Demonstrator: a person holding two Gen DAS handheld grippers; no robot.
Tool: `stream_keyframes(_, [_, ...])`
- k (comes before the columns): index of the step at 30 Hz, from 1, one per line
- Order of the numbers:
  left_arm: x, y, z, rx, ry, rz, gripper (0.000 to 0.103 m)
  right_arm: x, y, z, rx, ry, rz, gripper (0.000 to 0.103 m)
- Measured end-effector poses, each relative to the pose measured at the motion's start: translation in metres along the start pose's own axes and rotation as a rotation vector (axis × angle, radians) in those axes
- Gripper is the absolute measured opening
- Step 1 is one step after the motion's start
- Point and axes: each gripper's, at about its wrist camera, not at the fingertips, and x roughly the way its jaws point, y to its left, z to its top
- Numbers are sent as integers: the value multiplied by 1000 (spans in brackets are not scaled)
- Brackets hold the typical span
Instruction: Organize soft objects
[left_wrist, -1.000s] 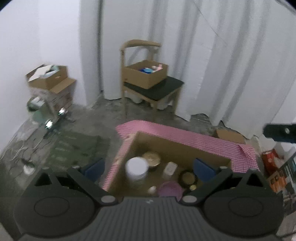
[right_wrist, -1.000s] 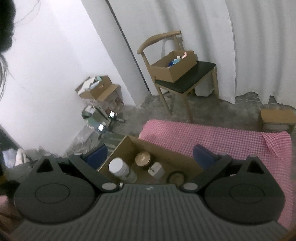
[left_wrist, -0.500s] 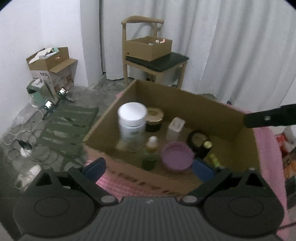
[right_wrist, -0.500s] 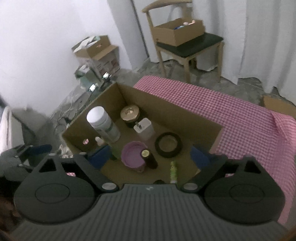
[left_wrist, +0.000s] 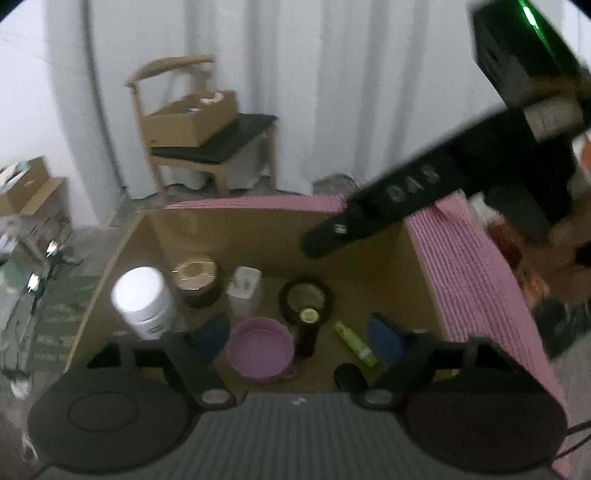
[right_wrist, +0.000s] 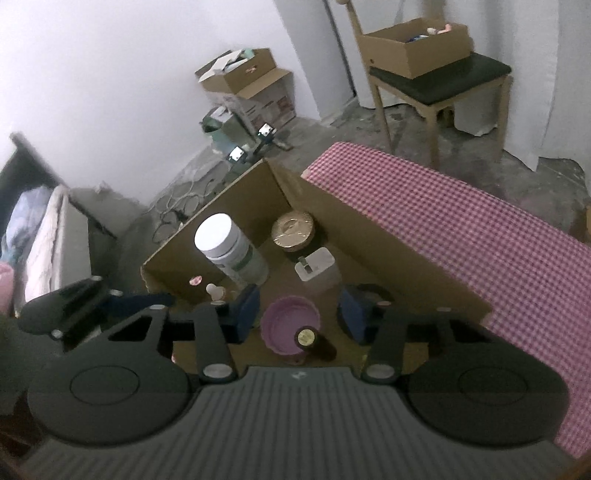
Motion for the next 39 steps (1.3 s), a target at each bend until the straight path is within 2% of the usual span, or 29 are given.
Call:
stream_keyframes(3, [16,-10,1,75,38,-30,61,6,4,2,-45,30,7,42])
stream_keyframes(5, [25,-13,1,108,50,-43,60,9,6,2,-70,51,8,36])
stream_keyframes(10, [45,-18,2,194,90,-43,54,23,7,2,-93,112,20,36])
stream_keyframes(14, [57,-22,-2,236,121,-47,41,39,7,-1,-104,158,27,36])
stream_keyframes(23, [76,-22,-9,207,185,-39,27,66,4,-8,-121,224,14,25])
stream_keyframes(28, [84,-23,-9,190,198,-41,26,79,1,-12,-123,246,16,20])
stream_keyframes(39, [93,-16,-7,115,190,-71,26,78,-5,-12,-138,236,28,19])
